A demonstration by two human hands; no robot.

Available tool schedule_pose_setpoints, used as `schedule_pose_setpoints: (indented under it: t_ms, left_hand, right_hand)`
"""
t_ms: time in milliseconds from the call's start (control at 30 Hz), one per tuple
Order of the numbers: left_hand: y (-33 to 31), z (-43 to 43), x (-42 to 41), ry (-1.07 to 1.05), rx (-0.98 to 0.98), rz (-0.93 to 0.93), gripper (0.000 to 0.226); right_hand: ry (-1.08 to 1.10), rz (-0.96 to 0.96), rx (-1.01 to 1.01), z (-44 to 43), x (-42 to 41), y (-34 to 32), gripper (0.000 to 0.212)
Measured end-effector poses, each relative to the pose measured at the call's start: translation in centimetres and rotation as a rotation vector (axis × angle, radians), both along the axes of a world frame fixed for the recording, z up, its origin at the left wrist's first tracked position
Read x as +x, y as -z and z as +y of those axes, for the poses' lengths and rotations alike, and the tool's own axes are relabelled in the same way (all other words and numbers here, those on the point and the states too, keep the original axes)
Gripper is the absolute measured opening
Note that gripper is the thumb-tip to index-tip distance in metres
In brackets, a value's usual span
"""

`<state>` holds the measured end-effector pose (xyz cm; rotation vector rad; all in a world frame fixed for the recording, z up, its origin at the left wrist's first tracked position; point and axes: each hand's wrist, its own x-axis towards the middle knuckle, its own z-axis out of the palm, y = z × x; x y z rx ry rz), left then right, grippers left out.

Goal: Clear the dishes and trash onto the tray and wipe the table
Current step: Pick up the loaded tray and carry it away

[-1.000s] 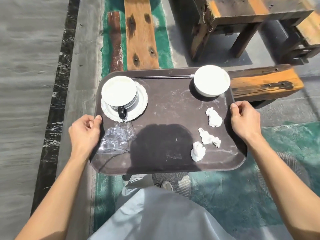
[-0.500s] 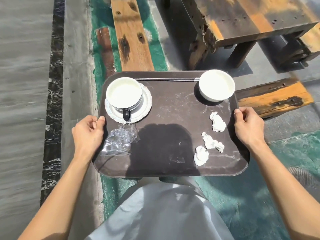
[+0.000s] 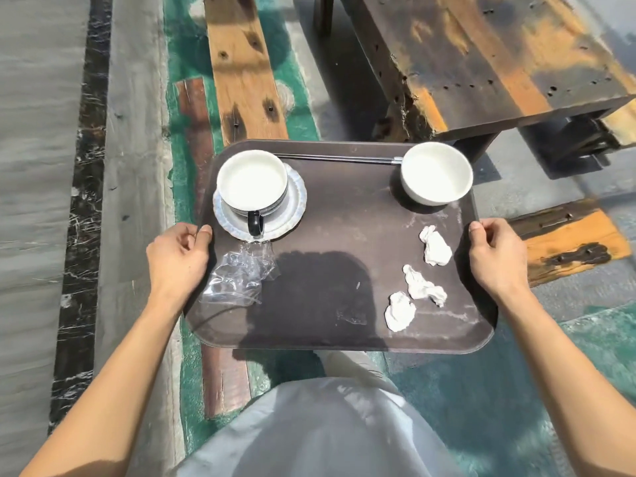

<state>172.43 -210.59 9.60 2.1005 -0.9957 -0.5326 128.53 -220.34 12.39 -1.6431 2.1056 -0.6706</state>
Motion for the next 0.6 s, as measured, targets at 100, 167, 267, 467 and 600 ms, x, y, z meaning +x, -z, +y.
schedule_pose_setpoints:
  t_ms: [100,167,267,467,600]
  left_hand:
    - [0.6,-5.9,-0.4,0.019,-0.037,0.018,0.034]
    - [0.5,-9.4,-0.8,0.037,-0.062,-0.023,0.036]
    - [-0.1,-14.5,-1.6,0.045,-0.061,-0.047,0.032]
    - [-0.8,-23.7,-2.0,0.058,-0.018,-0.046,0.030]
    - [-1.3,-29.5,-2.2,0.077,-0.024,-0.040,0.028]
  right_hand:
    - [0.003,0.013,-0.002,-5.9,-0.5,0.4,0.029]
    - [-0.002,0.019,-0.005,-9.5,-0.9,0.5,0.030]
    - [-0.011,0.038,-0.011,-14.3,-1.7,0.1,0.029]
    - [0.014,0.017,-0.042,-21.9,-2.4,-0.5,0.027]
    - [0.043,0.013,-0.043,-26.2,-2.5,-0.7,0.025]
